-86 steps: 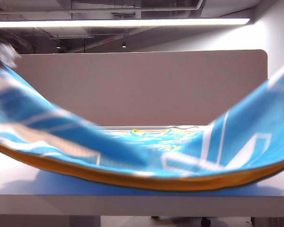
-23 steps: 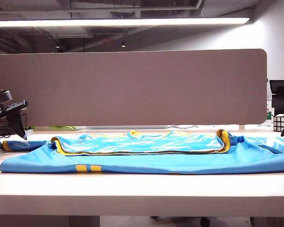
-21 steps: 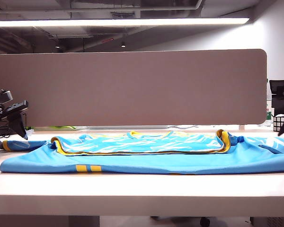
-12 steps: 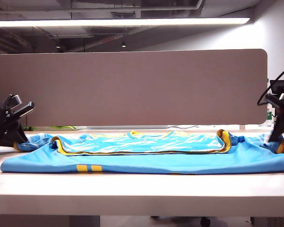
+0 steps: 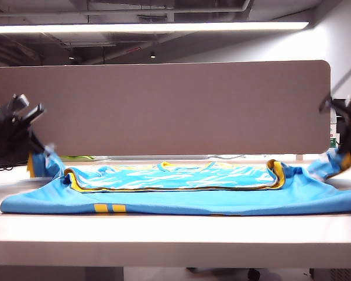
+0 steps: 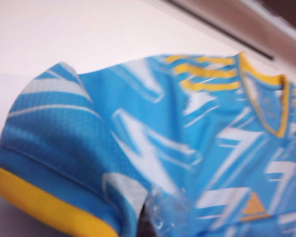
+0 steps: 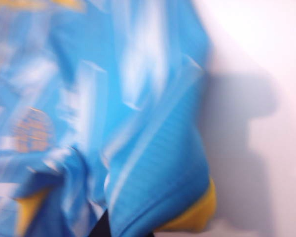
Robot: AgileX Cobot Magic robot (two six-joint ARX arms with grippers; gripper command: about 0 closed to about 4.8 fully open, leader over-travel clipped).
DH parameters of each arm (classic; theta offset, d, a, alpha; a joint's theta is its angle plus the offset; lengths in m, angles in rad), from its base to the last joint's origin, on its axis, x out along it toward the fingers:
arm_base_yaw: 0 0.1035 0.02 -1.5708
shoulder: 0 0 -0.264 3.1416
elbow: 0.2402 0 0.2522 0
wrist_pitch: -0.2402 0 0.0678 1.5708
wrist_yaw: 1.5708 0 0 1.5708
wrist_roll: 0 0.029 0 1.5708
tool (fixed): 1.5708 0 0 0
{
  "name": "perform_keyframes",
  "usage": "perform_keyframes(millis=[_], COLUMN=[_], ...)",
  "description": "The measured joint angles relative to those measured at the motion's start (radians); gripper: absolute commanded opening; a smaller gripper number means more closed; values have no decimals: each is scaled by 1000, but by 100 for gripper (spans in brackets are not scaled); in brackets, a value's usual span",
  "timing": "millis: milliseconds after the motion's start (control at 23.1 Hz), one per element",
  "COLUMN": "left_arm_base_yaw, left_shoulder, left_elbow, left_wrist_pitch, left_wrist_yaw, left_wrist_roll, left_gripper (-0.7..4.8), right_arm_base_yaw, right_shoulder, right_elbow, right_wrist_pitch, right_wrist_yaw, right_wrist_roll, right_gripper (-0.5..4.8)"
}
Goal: Fold the bottom side of the soccer jersey horizontally towards the center, about one-third of the way, then fold the sleeve back towards the center, creating a straight line along the edge of the the soccer jersey, and finally fold the bottom of the soccer jersey up towards the top, creating a neat rectangle.
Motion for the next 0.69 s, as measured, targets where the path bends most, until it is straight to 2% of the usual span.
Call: perform_keyframes(millis=[130,347,434,564,694], left_arm_base_yaw=[-33,-113,-222,-312,-370], left_shoulder=[-55,-143,-197,-200,-198], left_elbow=[2,8,9,9,6], left_wrist_pitch=[11,-18,-215,-422,-606], left_wrist_yaw=[23,77,80,60,-106], left_wrist_roll=[2,65,230,391,507], left_gripper=[-6,-6,-6,-6,-2], right_arm_base_yaw=[33,140,277,400,486], right_shoulder=[-62,-117,-119,-117,-117], right_elbow=[19,20,21,11,-6], right_wrist_pitch=[7,-7,-88,-192,-285], right_wrist_yaw=[-3,-4,-5,19,109], right_wrist_roll=[0,0,-42,-120,-179], right_gripper=[-2,-2,-2,-2,2])
